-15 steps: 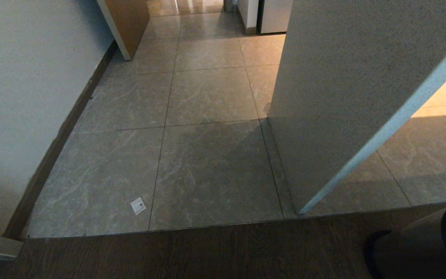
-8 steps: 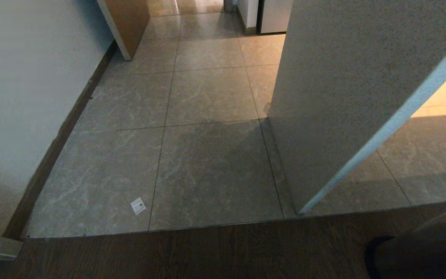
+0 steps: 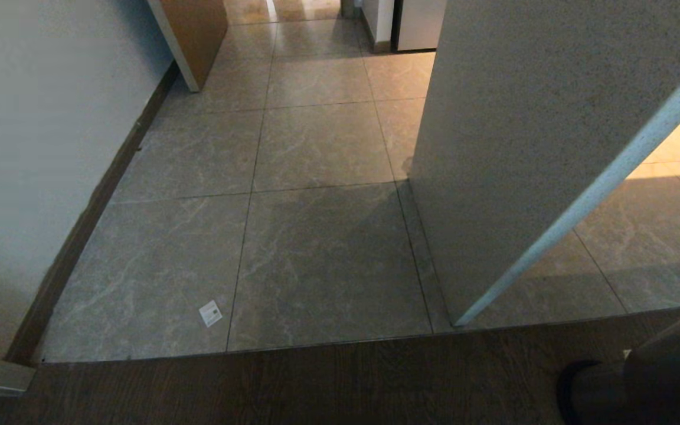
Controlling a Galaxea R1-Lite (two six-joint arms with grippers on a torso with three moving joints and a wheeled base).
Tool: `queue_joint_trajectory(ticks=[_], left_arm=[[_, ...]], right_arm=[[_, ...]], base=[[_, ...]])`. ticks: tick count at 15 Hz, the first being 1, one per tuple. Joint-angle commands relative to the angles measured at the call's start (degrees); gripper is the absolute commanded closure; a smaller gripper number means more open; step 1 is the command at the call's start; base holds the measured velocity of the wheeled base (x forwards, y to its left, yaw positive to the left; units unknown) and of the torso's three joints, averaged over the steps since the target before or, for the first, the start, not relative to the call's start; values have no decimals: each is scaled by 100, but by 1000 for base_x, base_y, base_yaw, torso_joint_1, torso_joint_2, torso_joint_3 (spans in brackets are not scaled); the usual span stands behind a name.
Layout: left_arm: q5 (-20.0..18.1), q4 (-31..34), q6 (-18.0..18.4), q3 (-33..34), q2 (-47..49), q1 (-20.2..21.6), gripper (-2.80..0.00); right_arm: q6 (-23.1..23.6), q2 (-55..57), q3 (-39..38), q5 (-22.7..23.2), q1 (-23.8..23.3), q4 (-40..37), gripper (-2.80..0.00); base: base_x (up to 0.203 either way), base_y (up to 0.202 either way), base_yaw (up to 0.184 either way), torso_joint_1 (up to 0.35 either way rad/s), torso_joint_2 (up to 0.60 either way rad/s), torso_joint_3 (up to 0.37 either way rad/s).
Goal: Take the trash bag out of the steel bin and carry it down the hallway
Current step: Place the outer trash can on the ground
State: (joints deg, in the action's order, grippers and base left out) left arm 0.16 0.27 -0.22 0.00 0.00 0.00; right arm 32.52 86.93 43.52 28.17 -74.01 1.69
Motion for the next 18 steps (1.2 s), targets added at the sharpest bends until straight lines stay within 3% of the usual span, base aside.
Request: queue_joint_trajectory(ticks=[1, 8, 12, 15, 18], left_arm=[[2, 0, -4, 0, 0, 0, 0], [2, 0, -4, 0, 0, 0, 0], [2, 0, -4, 0, 0, 0, 0], [2, 0, -4, 0, 0, 0, 0], [2, 0, -4, 0, 0, 0, 0]], right_arm=[[25, -432, 261, 87, -5, -399, 0], [-311, -840, 1359, 132, 9, -932, 0], [-315, -898, 2193, 281, 9, -2303, 0], [-383, -462, 2494, 318, 1, -2330, 0], [-1046, 342, 3482, 299, 1, -2427, 0]], base=[[0, 0, 0, 0, 0, 0], [0, 0, 0, 0, 0, 0], [0, 0, 0, 0, 0, 0], [0, 0, 0, 0, 0, 0], [0, 0, 0, 0, 0, 0]])
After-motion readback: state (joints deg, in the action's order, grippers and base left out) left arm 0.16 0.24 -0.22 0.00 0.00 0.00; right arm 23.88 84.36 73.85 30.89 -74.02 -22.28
